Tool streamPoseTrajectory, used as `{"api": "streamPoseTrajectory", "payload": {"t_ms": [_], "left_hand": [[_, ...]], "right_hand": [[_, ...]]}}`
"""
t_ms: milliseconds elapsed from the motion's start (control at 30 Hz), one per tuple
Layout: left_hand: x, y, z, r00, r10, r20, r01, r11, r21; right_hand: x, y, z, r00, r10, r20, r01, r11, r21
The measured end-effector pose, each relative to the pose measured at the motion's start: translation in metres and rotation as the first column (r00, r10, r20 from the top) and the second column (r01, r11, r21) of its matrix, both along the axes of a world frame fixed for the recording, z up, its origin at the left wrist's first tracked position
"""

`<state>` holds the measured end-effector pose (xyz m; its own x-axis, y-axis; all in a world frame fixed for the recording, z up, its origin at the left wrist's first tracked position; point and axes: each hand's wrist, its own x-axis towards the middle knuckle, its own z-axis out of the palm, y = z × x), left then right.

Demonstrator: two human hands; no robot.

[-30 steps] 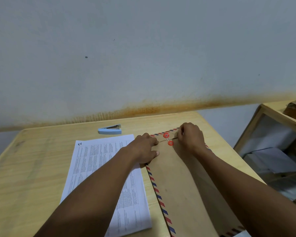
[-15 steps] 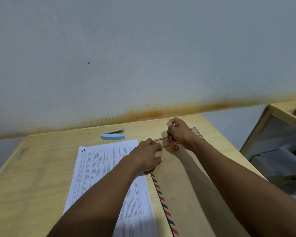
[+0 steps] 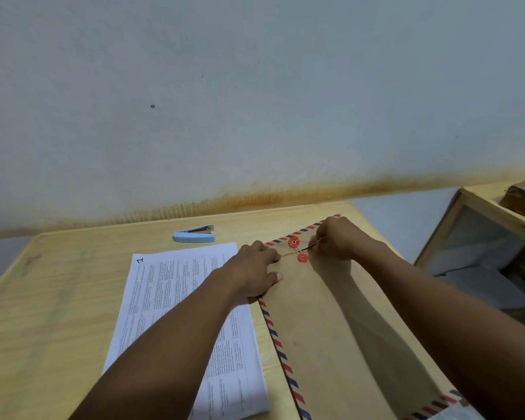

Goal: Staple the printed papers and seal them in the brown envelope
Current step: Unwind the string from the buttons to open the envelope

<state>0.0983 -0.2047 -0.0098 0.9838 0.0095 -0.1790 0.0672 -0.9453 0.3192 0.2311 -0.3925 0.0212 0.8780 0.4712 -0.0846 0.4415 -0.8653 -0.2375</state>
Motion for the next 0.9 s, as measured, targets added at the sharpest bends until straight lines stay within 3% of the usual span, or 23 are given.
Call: {"api": "streamPoseTrajectory", "payload": {"t_ms": [267, 467, 600, 700, 800, 900], "left_hand": [[0.000, 0.000, 0.000, 1.000, -0.002, -0.005, 0.002, 1.000, -0.004], [0.000, 0.002, -0.001, 1.000, -0.011, -0.007, 0.011, 1.000, -0.012], [0.000, 0.004, -0.002, 1.000, -0.017, -0.011, 0.017, 1.000, -0.011], [-0.001, 0.004, -0.002, 1.000, -0.017, -0.009, 0.017, 1.000, -0.019], [-0.001, 0.003, -0.001, 1.000, -0.015, -0.008, 0.015, 1.000, -0.020], [-0.001, 0.003, 0.000, 1.000, -0.018, -0.009, 0.018, 1.000, -0.014]], "right_hand": [[0.008, 0.013, 0.006, 0.993, -0.042, -0.113, 0.084, 0.913, 0.398], [-0.011, 0.043, 0.001, 0.993, 0.060, -0.098, -0.001, 0.858, 0.514], [-0.023, 0.049, 0.004, 0.954, 0.168, -0.248, 0.038, 0.753, 0.657], [-0.031, 0.041, 0.010, 0.868, 0.254, -0.428, 0.160, 0.672, 0.723], [-0.030, 0.028, 0.005, 0.853, 0.193, -0.485, 0.223, 0.706, 0.673], [-0.019, 0.016, -0.007, 0.950, 0.038, -0.310, 0.139, 0.838, 0.527]]}}
